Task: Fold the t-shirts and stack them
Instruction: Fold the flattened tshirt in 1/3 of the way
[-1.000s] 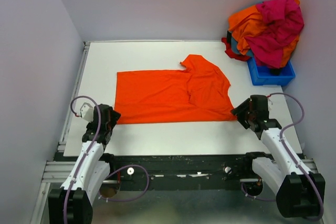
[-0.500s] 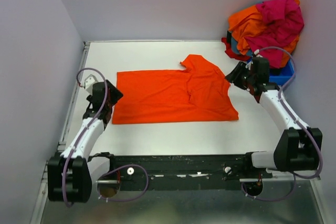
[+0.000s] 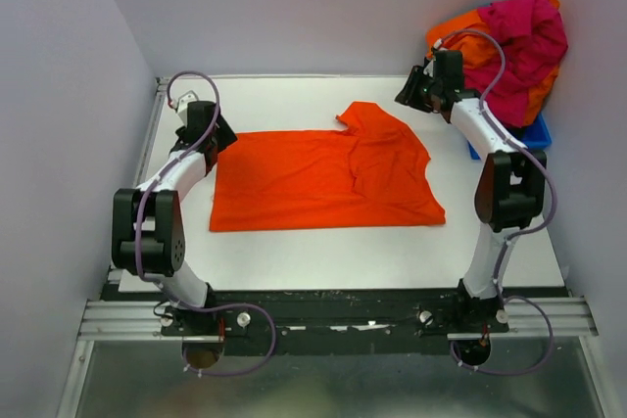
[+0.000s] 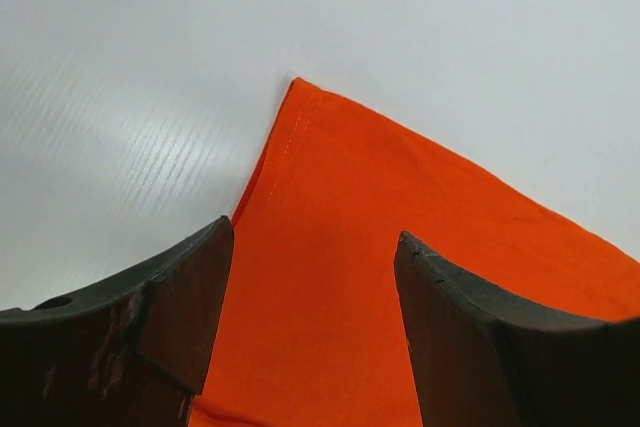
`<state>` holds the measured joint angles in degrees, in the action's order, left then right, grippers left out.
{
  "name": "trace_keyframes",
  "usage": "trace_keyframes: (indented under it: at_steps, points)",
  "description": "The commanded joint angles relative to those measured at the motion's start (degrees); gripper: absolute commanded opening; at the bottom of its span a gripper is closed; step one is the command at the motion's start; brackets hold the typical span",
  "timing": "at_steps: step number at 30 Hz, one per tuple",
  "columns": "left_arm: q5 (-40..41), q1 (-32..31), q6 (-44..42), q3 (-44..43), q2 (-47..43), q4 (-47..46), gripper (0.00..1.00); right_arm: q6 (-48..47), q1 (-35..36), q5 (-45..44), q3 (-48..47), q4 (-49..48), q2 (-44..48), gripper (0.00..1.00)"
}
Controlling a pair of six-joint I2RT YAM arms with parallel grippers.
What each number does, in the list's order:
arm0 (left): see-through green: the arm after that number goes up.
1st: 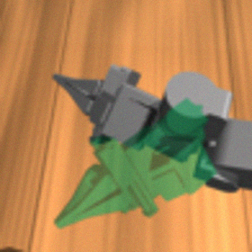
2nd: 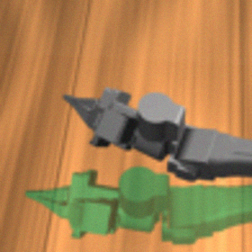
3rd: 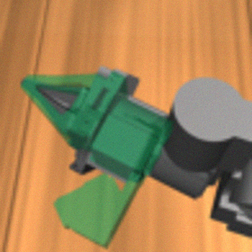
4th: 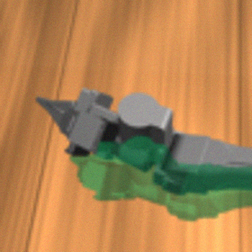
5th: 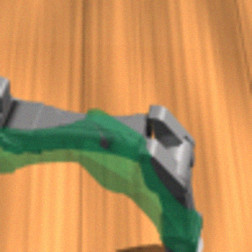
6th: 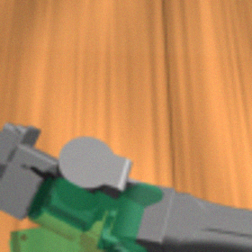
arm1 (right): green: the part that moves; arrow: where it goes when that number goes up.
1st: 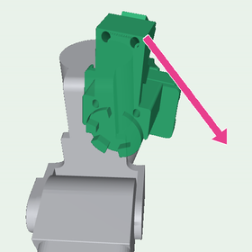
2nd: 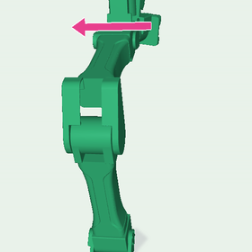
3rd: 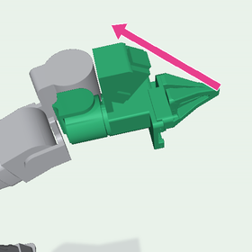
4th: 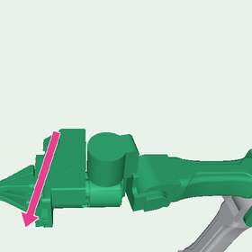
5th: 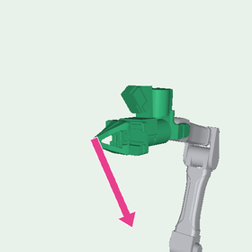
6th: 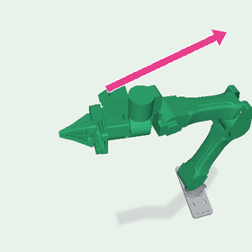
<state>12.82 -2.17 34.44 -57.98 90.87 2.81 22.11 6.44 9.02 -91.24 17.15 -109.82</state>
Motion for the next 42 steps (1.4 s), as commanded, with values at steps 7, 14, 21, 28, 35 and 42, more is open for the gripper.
trace_keyframes:
  at_steps: [7,14,21,28,35,42]
  points:
    - [-0.52,0.77,-0.68,-6.53,9.49,1.23,0.77,-2.25,3.4,-3.39,-28.78,10.7,-21.73,0.5]
    - [-3.59,1.65,-0.42,-12.59,16.09,3.34,0.76,-0.14,4.37,-1.9,-48.14,15.81,-37.3,0.54]
    - [-7.19,4.28,-0.33,-16.46,19.43,5.36,0.75,7.76,4.29,2.58,-50.6,12.56,-41.78,0.55]
    - [-8.51,5.34,-0.07,-18.05,21.89,6.77,0.75,13.57,3.93,4.43,-50.53,12.47,-43.37,0.53]
    - [-10.09,5.43,-0.33,-18.66,22.51,7.04,0.74,14.1,3.93,2.94,-49.65,16.5,-43.2,0.52]
    - [-11.06,5.43,0.37,-15.07,19.71,3.44,0.75,7.79,4.64,-2.5,-35.77,10.03,-32.32,0.56]
